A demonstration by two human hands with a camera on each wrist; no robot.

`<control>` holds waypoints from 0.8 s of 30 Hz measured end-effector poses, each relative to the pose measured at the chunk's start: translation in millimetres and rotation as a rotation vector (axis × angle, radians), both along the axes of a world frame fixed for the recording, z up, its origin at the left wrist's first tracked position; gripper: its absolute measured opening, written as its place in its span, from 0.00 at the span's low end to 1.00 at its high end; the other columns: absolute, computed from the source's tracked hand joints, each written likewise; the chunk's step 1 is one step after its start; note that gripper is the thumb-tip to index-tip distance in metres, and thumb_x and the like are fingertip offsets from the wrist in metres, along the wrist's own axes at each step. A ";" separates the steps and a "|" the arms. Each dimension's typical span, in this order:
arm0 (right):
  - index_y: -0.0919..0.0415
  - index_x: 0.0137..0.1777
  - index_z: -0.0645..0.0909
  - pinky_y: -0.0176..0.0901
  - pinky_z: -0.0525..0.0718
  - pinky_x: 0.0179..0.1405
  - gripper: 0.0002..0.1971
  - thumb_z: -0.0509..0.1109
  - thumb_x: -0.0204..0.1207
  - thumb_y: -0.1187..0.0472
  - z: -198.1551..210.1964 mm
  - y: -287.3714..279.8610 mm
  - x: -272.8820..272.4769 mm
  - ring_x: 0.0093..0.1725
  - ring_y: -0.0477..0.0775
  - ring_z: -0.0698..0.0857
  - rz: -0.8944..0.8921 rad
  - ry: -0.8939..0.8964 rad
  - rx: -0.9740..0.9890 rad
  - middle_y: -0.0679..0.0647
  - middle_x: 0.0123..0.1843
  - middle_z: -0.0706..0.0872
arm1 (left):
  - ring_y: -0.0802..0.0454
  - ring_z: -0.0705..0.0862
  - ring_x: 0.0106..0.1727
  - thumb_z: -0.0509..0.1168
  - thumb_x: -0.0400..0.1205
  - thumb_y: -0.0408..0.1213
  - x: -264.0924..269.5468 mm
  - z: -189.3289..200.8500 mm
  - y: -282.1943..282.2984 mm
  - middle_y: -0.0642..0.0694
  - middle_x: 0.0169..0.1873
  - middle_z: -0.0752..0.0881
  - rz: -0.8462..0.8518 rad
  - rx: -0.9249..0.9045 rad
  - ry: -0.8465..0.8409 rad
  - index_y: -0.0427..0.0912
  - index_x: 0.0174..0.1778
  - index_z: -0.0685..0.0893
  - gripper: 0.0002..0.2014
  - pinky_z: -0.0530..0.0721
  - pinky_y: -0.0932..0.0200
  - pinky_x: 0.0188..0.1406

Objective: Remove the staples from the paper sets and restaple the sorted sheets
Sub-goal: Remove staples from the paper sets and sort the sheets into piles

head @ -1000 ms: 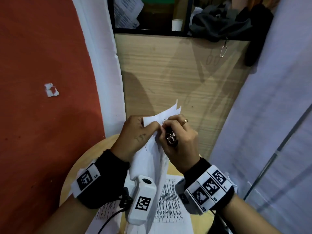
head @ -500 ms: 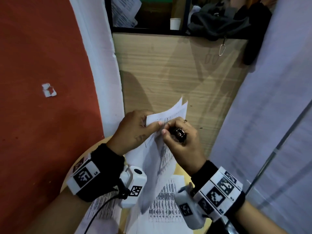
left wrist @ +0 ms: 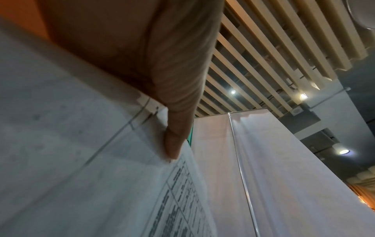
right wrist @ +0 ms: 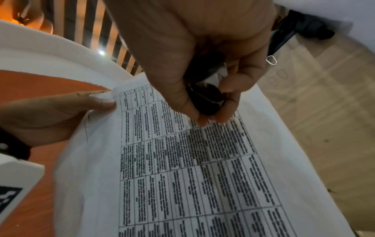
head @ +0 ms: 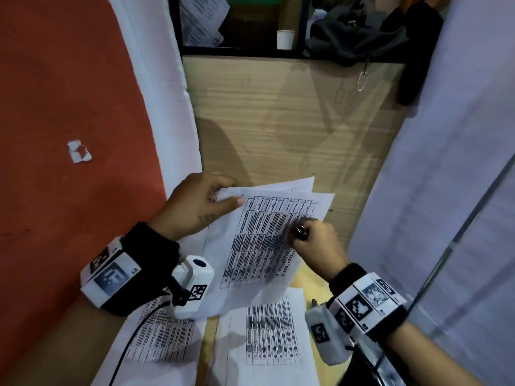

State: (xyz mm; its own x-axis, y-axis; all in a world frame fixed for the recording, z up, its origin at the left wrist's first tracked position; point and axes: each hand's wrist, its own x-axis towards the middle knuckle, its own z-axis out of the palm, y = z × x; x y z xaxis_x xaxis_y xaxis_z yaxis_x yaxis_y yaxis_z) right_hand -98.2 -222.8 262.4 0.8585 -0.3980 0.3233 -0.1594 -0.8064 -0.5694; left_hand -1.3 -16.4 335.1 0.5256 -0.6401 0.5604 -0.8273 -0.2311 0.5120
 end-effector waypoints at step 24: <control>0.50 0.41 0.80 0.56 0.82 0.41 0.02 0.70 0.70 0.58 65.8 12.7 -9.7 0.45 0.56 0.83 0.173 -0.334 -0.280 0.47 0.40 0.85 | 0.54 0.73 0.37 0.68 0.67 0.56 -12.3 17.0 -20.4 0.60 0.25 0.73 0.185 0.177 -0.314 0.49 0.36 0.87 0.14 0.65 0.56 0.40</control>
State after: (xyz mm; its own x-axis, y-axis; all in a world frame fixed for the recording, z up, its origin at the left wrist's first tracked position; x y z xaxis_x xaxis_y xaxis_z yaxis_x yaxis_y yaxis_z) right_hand -107.9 -210.2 328.2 0.7354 -0.1157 0.6677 0.1461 -0.9351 -0.3229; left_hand -13.6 -36.9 352.1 0.4615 -0.6517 0.6019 -0.8735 -0.4525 0.1797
